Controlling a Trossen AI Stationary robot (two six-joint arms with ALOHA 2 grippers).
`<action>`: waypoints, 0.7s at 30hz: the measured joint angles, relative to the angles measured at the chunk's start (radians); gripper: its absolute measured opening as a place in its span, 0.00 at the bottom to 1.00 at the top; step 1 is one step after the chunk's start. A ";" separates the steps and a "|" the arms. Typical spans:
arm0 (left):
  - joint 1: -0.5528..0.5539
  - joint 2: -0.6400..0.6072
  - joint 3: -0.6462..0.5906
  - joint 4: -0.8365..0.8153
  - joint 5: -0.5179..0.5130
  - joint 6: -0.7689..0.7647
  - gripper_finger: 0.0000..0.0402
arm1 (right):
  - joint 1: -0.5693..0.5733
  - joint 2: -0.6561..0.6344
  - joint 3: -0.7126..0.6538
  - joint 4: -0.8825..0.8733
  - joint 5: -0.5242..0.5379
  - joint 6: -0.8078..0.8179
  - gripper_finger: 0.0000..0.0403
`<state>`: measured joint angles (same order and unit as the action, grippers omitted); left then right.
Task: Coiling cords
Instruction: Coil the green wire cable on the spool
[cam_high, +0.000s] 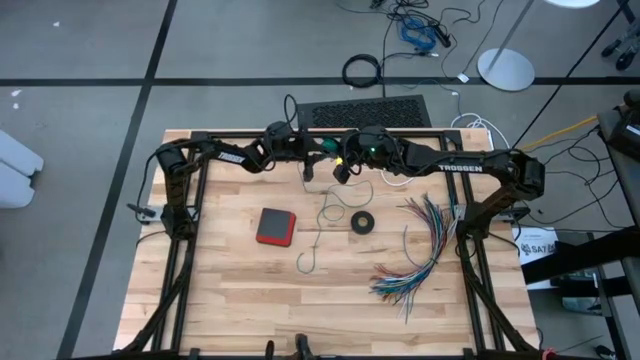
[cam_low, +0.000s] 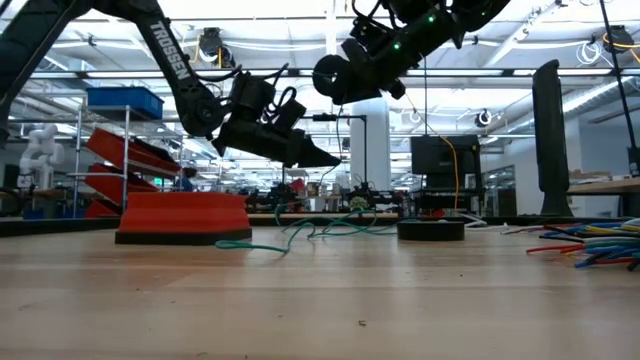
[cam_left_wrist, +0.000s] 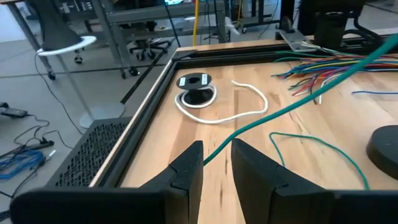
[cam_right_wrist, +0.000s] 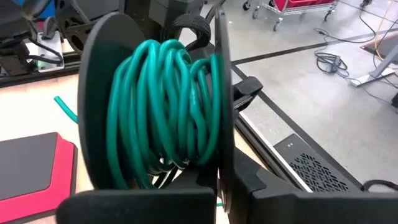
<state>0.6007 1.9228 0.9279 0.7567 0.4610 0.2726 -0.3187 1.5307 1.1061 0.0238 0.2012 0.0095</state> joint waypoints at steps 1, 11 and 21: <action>0.001 0.000 0.000 0.000 -0.001 0.001 0.23 | 0.000 0.000 0.000 0.000 0.000 -0.001 0.00; -0.025 0.000 0.000 -0.024 -0.029 0.077 0.23 | 0.000 0.000 0.000 -0.009 -0.032 0.005 0.00; -0.075 0.000 0.000 -0.071 -0.062 0.188 0.23 | 0.000 0.000 0.000 -0.038 -0.078 0.024 0.00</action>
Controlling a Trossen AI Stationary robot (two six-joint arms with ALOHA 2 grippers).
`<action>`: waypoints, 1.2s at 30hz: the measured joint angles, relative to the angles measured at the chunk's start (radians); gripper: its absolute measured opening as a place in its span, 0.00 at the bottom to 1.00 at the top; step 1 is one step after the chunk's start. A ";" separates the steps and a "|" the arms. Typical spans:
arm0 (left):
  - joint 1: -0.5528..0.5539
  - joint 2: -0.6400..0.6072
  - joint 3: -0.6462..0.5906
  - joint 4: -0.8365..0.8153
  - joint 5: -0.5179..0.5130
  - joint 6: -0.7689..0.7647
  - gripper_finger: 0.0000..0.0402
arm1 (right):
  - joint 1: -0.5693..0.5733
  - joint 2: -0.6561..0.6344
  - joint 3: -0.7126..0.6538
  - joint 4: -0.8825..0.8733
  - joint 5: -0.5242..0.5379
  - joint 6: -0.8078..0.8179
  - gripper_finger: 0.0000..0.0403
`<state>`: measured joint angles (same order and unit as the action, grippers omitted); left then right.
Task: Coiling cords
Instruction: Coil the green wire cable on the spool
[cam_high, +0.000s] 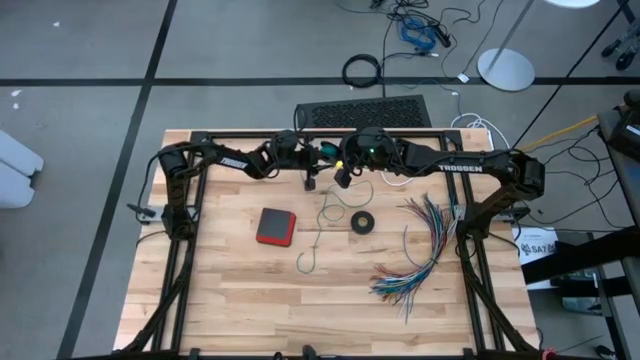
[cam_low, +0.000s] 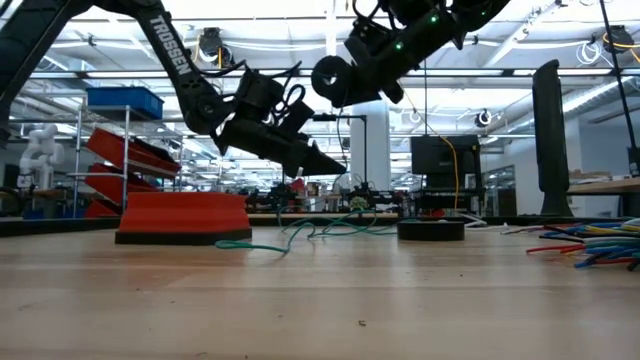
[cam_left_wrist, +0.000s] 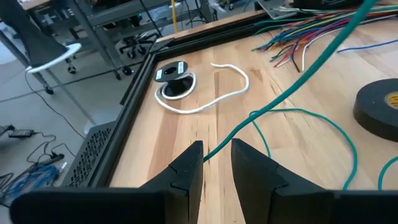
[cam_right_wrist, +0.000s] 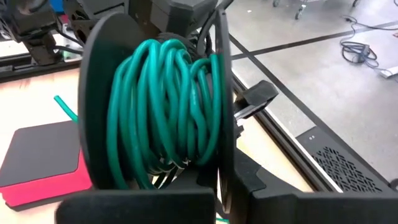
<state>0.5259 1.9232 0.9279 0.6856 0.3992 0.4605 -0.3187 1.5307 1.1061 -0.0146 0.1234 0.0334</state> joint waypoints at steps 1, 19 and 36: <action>0.000 0.000 0.000 0.000 0.000 0.001 0.23 | 0.000 0.000 0.000 -0.004 0.000 0.000 0.00; -0.006 -0.001 0.000 -0.075 0.068 0.070 0.32 | 0.010 0.000 0.000 -0.023 -0.002 -0.003 0.00; -0.003 -0.002 0.000 -0.072 -0.036 0.025 0.34 | 0.013 0.000 0.000 -0.022 -0.002 -0.004 0.00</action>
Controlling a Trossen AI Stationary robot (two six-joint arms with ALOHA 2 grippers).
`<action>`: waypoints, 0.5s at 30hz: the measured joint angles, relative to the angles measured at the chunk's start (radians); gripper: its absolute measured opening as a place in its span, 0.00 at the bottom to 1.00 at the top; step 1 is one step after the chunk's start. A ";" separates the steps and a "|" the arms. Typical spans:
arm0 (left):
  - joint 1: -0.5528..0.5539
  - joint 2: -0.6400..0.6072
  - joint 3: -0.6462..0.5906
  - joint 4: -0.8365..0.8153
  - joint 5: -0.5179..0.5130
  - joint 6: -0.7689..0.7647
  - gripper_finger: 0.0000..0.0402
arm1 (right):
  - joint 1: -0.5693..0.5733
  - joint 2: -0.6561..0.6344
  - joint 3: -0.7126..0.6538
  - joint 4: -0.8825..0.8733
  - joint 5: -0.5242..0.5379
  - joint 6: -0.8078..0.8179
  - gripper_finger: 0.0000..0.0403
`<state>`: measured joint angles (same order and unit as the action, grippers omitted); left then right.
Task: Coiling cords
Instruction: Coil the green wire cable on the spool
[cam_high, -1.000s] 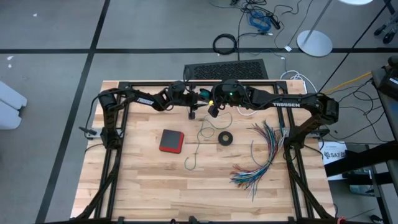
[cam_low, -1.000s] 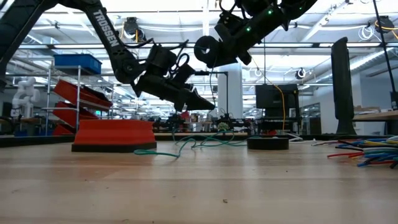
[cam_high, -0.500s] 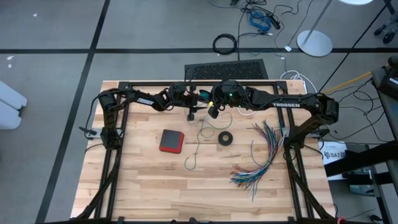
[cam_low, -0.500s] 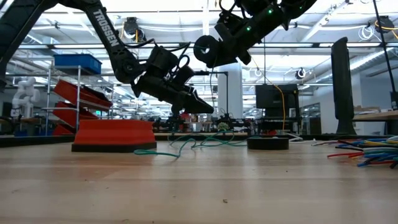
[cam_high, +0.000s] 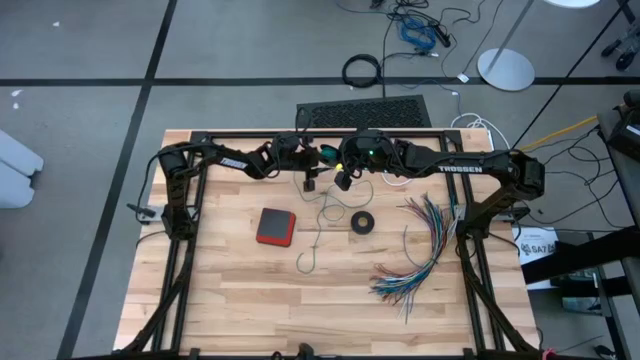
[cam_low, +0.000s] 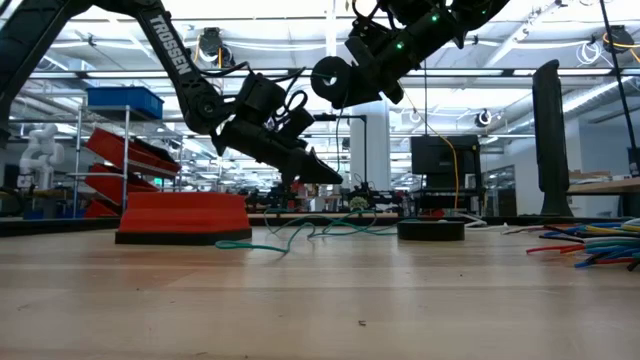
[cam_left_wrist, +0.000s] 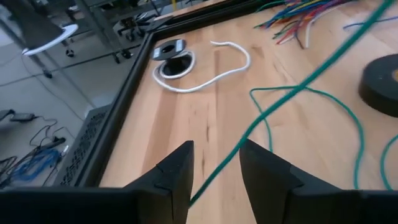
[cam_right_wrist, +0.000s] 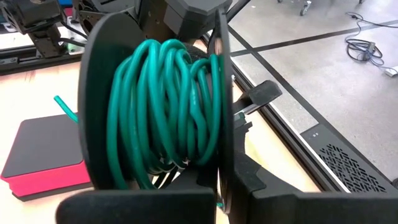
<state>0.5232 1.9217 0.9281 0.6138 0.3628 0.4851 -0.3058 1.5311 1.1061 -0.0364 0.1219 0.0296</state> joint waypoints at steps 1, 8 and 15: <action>0.000 0.000 0.000 0.001 -0.014 -0.006 0.33 | 0.000 0.000 0.000 0.000 0.000 0.000 0.00; 0.002 0.000 0.000 -0.003 -0.062 -0.017 0.18 | 0.000 0.000 0.000 0.000 0.000 0.003 0.00; 0.017 0.000 0.000 -0.029 -0.062 -0.034 0.02 | 0.000 0.000 0.000 -0.024 0.002 0.000 0.00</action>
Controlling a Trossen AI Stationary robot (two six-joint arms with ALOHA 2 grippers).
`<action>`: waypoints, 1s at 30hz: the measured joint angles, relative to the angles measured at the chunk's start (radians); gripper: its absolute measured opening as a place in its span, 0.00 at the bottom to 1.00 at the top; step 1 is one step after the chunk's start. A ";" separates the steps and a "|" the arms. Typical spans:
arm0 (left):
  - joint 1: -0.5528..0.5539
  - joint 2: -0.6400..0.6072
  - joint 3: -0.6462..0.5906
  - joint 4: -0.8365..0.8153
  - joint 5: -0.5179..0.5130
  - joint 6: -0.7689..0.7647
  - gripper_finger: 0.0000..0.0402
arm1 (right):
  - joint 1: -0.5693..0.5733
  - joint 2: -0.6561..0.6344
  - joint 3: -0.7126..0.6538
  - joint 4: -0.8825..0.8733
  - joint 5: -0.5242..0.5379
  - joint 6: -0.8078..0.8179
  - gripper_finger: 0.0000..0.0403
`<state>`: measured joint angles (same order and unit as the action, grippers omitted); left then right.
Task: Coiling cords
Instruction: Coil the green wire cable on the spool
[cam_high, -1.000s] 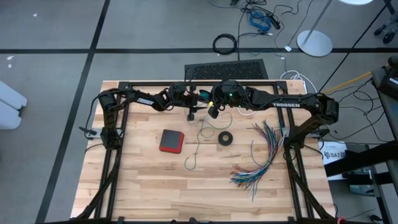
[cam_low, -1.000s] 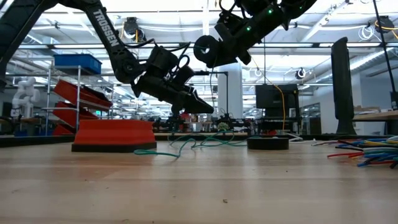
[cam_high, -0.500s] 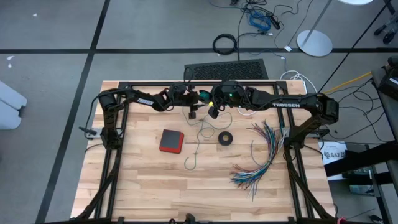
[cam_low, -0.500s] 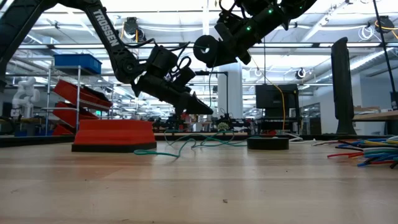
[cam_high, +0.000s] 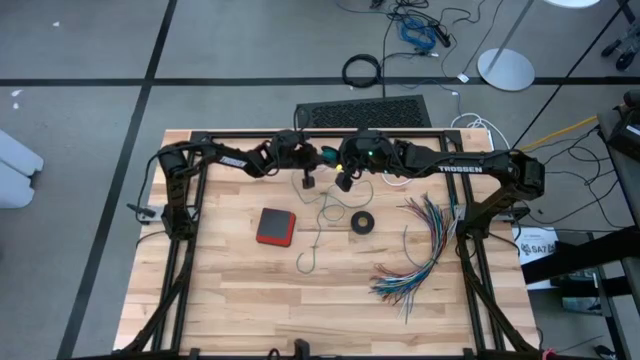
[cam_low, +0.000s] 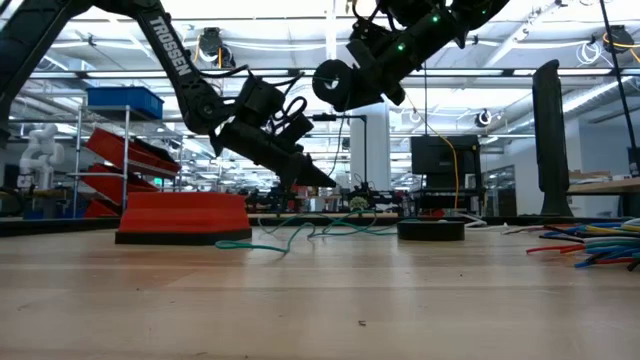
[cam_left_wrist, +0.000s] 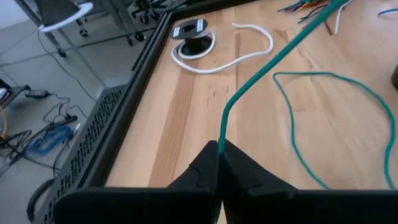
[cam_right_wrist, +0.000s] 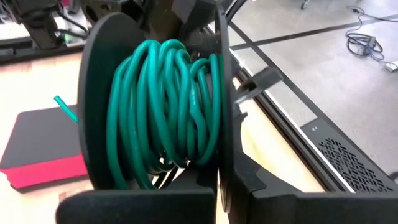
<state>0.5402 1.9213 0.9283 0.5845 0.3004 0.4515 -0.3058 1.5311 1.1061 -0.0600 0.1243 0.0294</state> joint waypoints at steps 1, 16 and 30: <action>0.004 0.000 0.000 -0.005 0.000 -0.001 0.02 | 0.000 0.000 0.000 -0.009 0.002 -0.004 0.00; 0.059 -0.020 0.007 -0.033 0.059 -0.137 0.01 | -0.003 0.000 0.000 -0.219 0.056 -0.047 0.00; 0.075 -0.087 0.007 -0.051 0.091 -0.237 0.00 | -0.010 0.000 0.000 -0.332 0.117 -0.102 0.00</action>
<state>0.6151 1.8347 0.9352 0.5335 0.3917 0.2147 -0.3154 1.5314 1.1061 -0.3924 0.2410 -0.0731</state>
